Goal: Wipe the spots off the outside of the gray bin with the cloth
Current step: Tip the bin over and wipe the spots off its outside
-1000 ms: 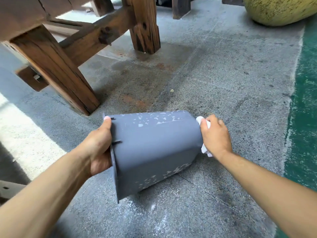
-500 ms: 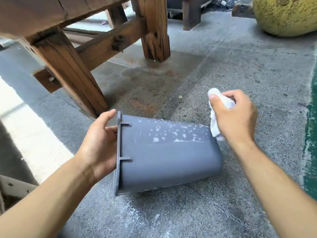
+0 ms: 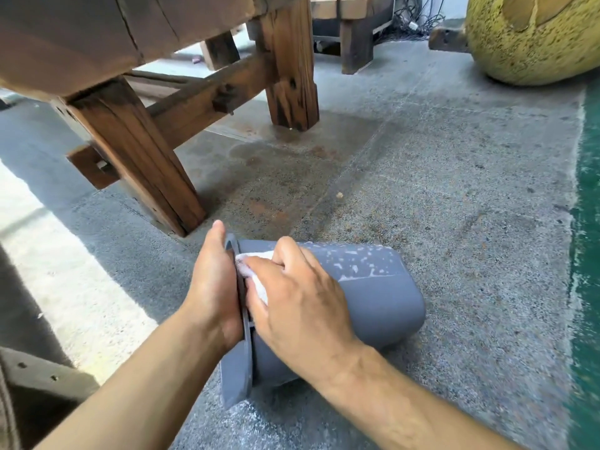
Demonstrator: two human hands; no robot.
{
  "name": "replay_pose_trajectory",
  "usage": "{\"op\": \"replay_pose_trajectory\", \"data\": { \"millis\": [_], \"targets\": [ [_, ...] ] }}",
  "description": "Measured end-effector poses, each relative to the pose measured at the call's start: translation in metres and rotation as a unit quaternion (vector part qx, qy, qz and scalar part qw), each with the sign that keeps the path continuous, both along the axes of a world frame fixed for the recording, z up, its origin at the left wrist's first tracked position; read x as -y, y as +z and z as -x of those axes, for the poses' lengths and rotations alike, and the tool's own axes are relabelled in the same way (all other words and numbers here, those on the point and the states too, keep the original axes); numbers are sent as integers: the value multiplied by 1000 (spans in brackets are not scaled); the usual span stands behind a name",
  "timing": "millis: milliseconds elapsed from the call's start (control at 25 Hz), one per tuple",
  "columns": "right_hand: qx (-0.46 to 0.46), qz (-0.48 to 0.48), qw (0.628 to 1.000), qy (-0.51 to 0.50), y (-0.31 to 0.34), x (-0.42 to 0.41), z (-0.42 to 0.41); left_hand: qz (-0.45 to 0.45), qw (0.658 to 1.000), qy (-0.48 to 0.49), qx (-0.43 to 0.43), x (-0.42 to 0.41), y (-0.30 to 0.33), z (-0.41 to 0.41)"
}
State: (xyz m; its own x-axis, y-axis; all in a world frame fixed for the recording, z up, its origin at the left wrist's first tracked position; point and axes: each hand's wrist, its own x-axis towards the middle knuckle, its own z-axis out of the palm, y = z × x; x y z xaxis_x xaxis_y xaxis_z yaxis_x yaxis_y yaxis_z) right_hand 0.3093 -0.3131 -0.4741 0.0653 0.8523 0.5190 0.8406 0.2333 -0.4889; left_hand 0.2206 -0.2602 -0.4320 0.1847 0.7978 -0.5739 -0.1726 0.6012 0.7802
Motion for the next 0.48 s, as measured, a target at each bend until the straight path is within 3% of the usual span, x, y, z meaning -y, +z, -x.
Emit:
{"op": "replay_pose_trajectory", "data": {
  "millis": [160,480],
  "targets": [
    [3,70,997,-22,-9,-5,-20,-15,999,-7,-34,-1,-4,6],
    [-57,219,956,-189,-51,-32,-115,-47,979,118,-159,1,-13,4]
  ]
}}
